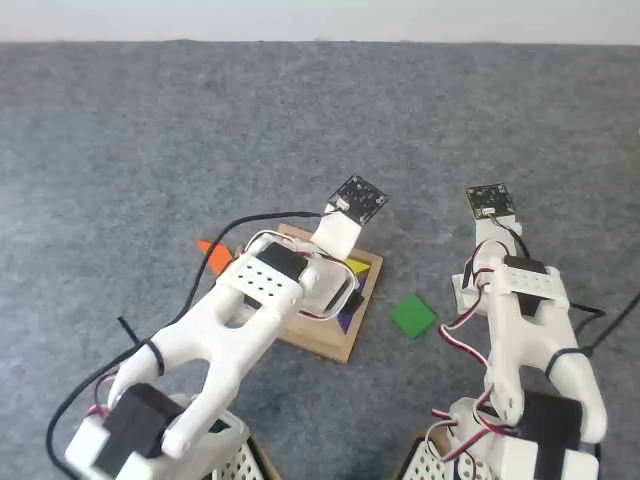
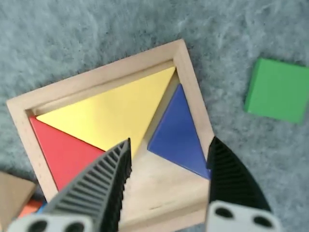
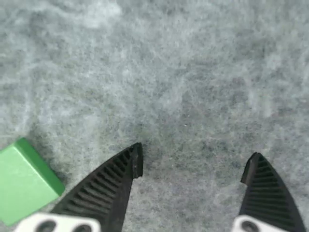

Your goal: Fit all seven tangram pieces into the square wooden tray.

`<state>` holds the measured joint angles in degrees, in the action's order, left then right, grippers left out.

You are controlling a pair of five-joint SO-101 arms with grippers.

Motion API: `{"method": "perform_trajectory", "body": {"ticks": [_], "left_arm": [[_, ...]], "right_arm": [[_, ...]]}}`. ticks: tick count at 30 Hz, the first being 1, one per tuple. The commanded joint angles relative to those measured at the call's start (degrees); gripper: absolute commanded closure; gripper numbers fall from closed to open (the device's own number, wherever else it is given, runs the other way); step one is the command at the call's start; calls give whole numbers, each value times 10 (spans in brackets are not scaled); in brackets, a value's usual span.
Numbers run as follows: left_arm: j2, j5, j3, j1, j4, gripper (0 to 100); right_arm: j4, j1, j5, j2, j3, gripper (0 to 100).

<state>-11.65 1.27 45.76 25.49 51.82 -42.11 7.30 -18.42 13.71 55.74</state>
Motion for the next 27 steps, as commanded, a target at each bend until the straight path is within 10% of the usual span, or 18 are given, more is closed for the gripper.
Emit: {"method": "perform_trajectory", "body": {"ticks": [1, 21, 27], "left_arm": [[48, 4, -24, 3, -11, 750], [-39, 40, 22, -6, 58, 750], [-117, 38, -31, -165, 55, 750]], "right_arm": [[5, -6, 1, 28, -1, 663], [7, -6, 1, 28, -1, 663], [-12, -7, 1, 35, -17, 663]]}}
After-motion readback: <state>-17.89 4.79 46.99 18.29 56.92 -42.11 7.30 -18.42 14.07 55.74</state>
